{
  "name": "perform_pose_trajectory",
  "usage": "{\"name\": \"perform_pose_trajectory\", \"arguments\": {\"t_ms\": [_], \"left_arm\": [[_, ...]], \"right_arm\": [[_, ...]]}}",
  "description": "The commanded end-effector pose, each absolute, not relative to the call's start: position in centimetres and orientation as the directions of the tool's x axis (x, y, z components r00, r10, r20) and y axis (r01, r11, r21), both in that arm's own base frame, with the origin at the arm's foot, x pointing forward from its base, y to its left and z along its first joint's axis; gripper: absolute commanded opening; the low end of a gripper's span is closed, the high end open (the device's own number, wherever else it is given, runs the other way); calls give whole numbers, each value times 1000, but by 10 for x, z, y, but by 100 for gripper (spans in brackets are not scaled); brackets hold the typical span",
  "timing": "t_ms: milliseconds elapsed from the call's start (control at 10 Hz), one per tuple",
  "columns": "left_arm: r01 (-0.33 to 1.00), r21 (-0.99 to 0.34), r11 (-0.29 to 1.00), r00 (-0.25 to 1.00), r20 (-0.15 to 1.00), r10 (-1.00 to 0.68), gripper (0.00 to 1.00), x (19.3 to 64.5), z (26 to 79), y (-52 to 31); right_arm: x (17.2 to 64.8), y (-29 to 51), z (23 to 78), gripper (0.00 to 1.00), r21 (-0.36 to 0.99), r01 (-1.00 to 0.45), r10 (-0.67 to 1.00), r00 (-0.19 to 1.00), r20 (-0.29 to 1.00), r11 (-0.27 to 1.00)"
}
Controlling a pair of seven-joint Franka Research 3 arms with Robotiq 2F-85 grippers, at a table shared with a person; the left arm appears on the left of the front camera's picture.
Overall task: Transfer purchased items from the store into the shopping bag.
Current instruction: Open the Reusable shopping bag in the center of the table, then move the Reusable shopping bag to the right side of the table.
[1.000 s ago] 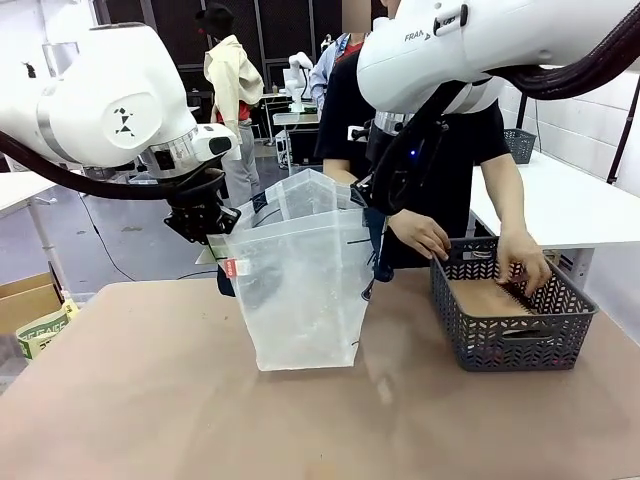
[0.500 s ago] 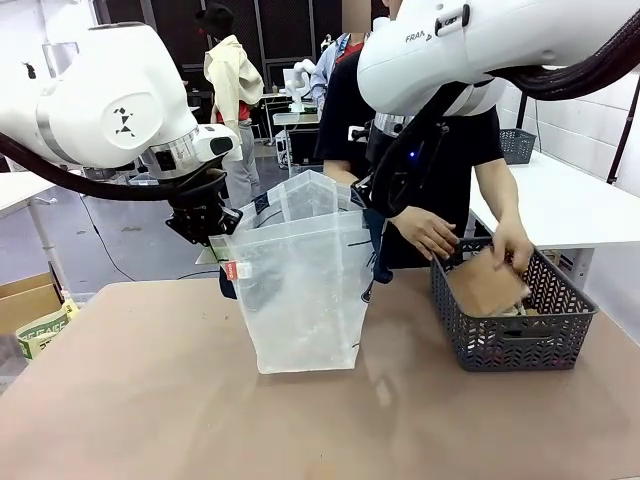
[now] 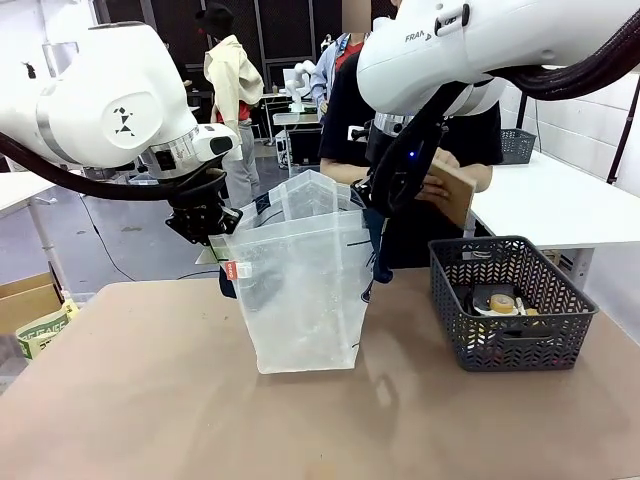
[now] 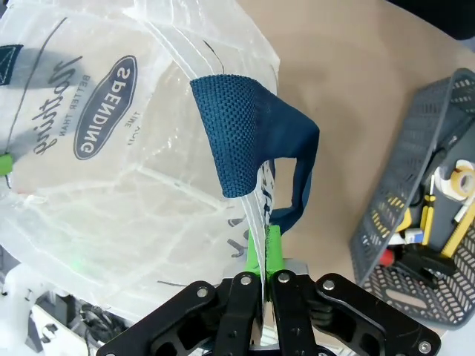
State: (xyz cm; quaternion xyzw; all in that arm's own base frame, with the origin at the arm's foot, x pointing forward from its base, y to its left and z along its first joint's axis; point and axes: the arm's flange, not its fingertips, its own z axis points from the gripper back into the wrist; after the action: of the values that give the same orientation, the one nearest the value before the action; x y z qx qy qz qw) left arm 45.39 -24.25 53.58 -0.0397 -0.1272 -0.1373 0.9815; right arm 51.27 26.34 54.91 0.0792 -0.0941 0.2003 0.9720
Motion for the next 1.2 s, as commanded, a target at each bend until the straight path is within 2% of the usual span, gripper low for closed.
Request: {"name": "perform_pose_trajectory", "arguments": {"t_ms": [0,1100], "left_arm": [[274,-37,961,930,265,-255,0,455,538,-238],[274,-37,961,930,265,-255,0,455,538,-238]], "right_arm": [[514,259,549,0,115,-398,369,905,211,910],[514,259,549,0,115,-398,369,905,211,910]]}}
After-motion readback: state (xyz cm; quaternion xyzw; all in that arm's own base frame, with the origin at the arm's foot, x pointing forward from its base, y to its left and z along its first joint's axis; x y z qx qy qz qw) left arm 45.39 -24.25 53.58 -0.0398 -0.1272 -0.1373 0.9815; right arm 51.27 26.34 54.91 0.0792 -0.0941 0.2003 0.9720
